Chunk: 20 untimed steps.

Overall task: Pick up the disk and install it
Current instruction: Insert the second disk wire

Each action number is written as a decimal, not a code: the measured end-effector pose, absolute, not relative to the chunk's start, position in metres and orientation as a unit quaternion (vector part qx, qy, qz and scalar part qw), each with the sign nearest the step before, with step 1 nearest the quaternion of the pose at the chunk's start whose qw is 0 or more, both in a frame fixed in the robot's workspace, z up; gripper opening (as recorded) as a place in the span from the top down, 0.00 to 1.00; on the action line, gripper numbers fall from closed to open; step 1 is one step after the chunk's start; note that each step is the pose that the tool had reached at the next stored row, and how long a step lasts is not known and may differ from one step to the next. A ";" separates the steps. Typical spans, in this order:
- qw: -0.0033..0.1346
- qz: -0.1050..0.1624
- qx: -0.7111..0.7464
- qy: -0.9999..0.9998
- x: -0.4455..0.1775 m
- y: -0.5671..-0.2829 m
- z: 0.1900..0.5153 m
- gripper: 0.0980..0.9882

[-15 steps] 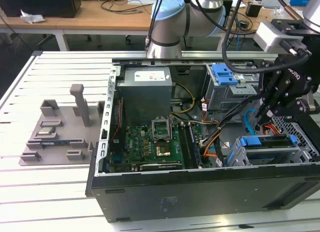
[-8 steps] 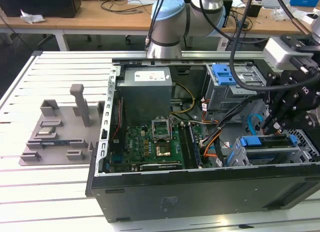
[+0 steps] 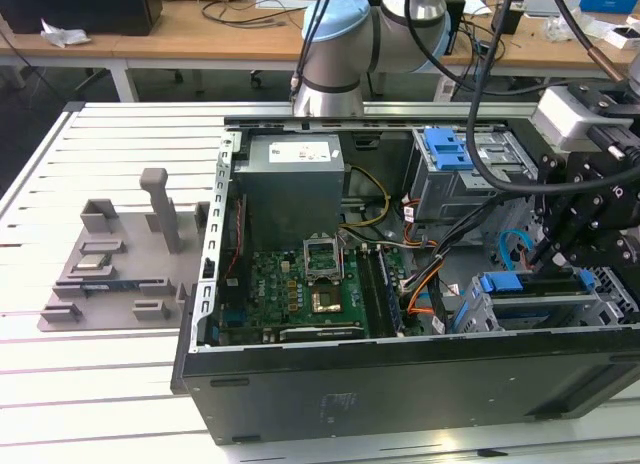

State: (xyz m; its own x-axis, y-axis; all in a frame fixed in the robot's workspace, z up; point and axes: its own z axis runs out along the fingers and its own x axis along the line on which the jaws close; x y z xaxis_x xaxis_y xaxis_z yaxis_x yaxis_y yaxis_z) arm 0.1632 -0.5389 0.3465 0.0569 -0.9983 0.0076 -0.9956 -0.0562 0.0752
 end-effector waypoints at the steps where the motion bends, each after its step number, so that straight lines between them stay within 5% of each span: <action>1: 0.030 -0.023 0.727 -0.686 0.164 -0.539 0.346 0.93; 13: 0.030 -0.023 0.728 -0.685 0.164 -0.539 0.340 0.93; 20: 0.030 -0.023 0.728 -0.685 0.164 -0.539 0.347 0.85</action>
